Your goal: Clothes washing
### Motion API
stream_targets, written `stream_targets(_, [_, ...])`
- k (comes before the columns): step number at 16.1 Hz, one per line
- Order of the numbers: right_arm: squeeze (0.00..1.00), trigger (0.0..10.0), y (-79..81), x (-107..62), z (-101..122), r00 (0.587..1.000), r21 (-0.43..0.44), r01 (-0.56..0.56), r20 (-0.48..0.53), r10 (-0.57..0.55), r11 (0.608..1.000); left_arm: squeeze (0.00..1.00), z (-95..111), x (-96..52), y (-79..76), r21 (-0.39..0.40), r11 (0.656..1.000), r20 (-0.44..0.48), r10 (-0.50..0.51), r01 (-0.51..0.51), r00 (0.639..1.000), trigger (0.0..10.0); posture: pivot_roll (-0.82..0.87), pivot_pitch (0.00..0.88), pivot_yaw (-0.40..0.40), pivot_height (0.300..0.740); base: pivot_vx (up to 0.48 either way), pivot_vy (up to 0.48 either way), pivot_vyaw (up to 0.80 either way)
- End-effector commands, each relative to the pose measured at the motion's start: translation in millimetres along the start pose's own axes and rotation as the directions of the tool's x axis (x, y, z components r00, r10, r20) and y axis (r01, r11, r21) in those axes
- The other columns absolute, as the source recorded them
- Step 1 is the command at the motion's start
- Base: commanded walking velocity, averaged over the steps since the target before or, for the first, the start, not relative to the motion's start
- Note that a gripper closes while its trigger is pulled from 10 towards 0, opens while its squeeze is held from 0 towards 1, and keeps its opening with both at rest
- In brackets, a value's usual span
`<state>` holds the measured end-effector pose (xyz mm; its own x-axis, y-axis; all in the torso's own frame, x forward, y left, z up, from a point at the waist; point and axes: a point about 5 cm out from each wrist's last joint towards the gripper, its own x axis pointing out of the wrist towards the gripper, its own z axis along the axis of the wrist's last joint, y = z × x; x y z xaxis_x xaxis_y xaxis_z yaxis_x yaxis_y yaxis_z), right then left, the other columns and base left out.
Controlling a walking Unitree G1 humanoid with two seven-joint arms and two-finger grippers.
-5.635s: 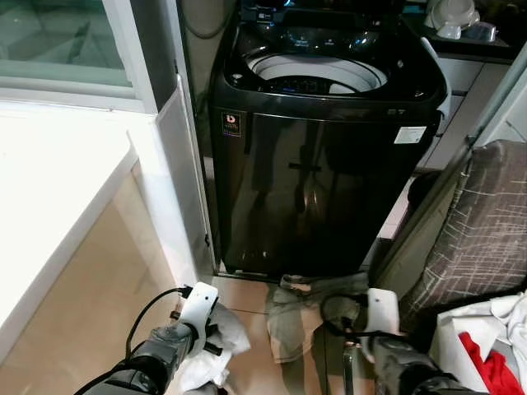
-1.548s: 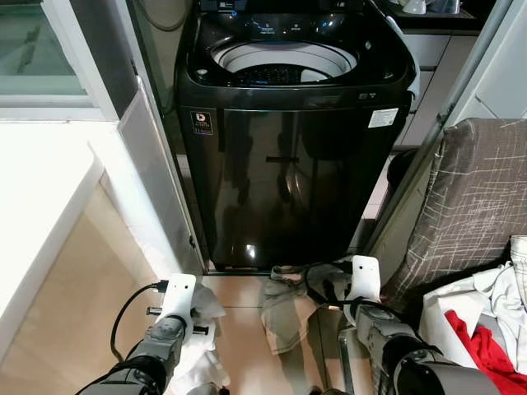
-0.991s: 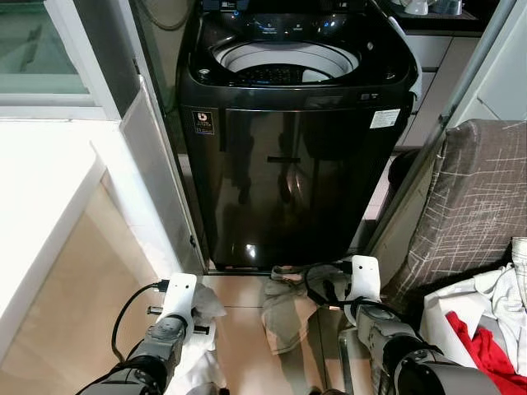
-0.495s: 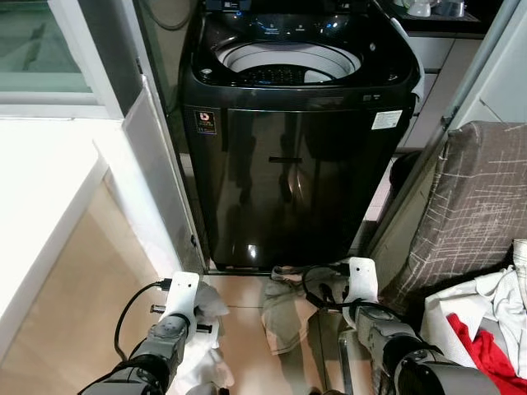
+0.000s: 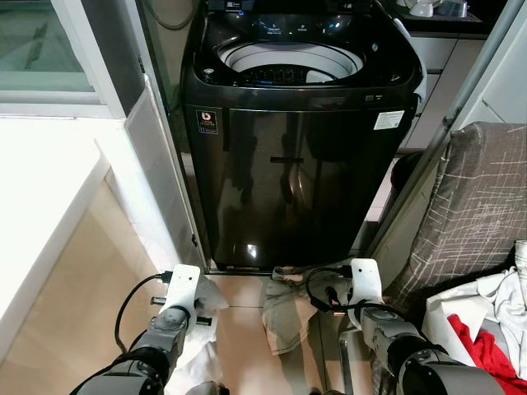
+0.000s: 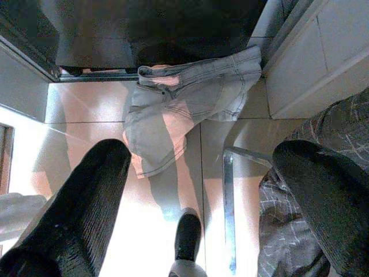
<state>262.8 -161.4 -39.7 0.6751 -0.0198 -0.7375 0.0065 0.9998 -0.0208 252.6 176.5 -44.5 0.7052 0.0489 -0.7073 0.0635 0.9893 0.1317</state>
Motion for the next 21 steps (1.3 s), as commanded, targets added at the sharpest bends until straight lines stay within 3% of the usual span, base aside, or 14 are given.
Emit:
stream_targets(1, [0.00, 10.0, -6.2, -0.2, 1.8, 1.000, 0.017, 0.026, 0.012, -0.026, 1.000, 0.00, 5.7, 0.7, -0.8, 0.009, 1.000, 0.018, -0.007, 0.007, 1.000, 10.0, -0.08, 0.000, 0.011, 0.731, 0.000, 0.000, 0.00])
stream_targets(3, [0.00, 10.0, -10.8, -0.4, -1.0, 0.999, -0.003, 0.041, -0.017, -0.041, 0.999, 0.00, 4.1, 0.5, -3.5, 0.016, 1.000, 0.013, -0.023, 0.023, 1.000, 10.0, -0.11, 0.000, 0.021, 0.731, 0.000, 0.000, 0.00])
stream_targets(7, [0.00, 10.0, -13.2, -0.5, 1.5, 0.999, 0.040, 0.042, 0.003, -0.042, 0.998, 0.00, 6.7, 1.0, -7.1, 0.017, 0.999, 0.019, -0.030, 0.030, 0.999, 10.0, -0.10, 0.000, 0.016, 0.731, 0.000, 0.000, 0.00])
stream_targets(13, [0.00, 10.0, -2.8, 0.0, 1.0, 1.000, 0.025, 0.009, 0.002, -0.009, 1.000, 0.00, 4.2, 0.5, -7.6, 0.017, 0.999, 0.016, -0.030, 0.030, 0.999, 10.0, -0.09, 0.000, 0.012, 0.731, 0.000, 0.000, 0.00])
stream_targets(21, [0.00, 10.0, -6.4, -0.1, 1.8, 1.000, 0.024, 0.018, 0.000, -0.018, 1.000, 0.00, 5.9, 0.8, -11.2, 0.022, 0.999, 0.016, -0.040, 0.039, 0.999, 10.0, -0.10, 0.000, 0.005, 0.731, 0.000, 0.000, 0.00])
